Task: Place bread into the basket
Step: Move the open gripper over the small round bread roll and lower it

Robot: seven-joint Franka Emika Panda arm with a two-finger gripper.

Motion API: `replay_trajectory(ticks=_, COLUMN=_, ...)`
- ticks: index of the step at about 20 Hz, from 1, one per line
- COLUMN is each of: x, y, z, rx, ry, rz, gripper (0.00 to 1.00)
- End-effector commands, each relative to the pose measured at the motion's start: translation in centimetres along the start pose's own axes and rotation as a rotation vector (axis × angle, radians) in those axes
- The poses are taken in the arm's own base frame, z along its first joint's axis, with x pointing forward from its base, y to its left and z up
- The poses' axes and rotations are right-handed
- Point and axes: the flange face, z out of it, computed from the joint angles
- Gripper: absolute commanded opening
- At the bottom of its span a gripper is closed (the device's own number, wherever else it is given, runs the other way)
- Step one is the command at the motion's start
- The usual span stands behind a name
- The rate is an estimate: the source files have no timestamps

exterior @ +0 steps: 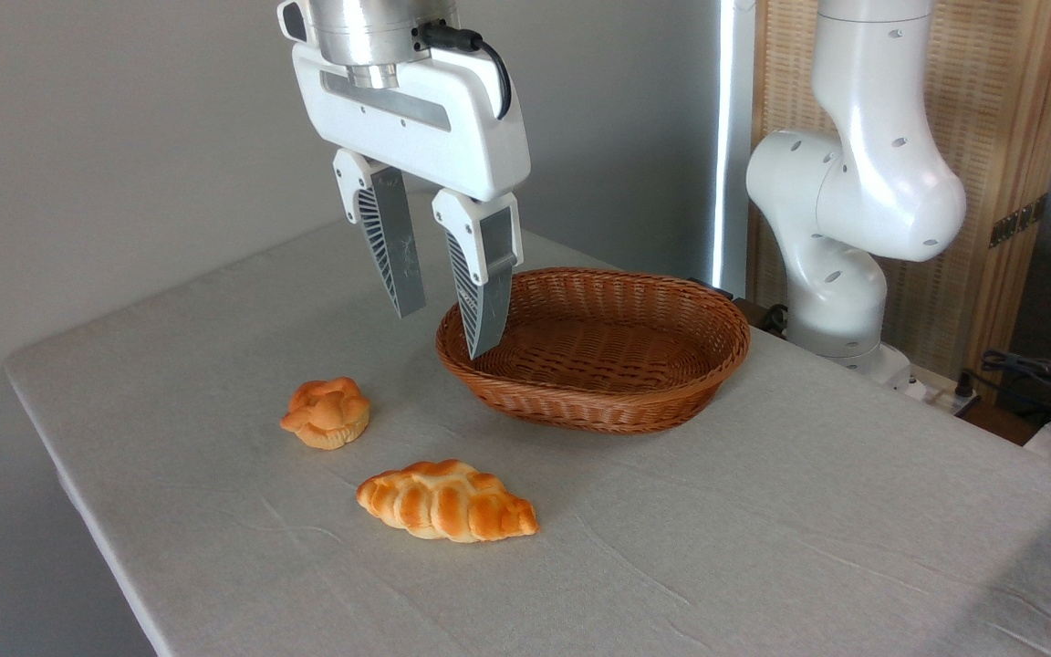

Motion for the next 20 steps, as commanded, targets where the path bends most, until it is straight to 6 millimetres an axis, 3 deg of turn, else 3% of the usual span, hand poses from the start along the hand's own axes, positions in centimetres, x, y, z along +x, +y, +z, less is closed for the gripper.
replay_trajectory(ticks=1, x=-1.4, y=-1.7, z=-0.7, rx=-0.019, ry=0.010, rz=0.005, gripper=1.00)
replay_trajectory(ticks=8, x=-1.2, y=-1.5, z=-0.7, rx=-0.019, ry=0.010, rz=0.010, gripper=1.00)
replay_trajectory(ticks=11, x=0.0, y=-0.5, z=-0.3, rx=-0.028, ry=0.009, rz=0.020, gripper=1.00)
replay_trajectory(ticks=14, x=3.6, y=2.4, z=1.3, rx=-0.076, ry=0.013, rz=0.049, gripper=1.00)
replay_trajectory(ticks=17, x=8.8, y=6.4, z=4.9, rx=-0.092, ry=-0.027, rz=0.002, gripper=1.00)
replay_trajectory(ticks=20, x=14.1, y=10.3, z=9.3, rx=-0.101, ry=-0.014, rz=0.089, gripper=1.00)
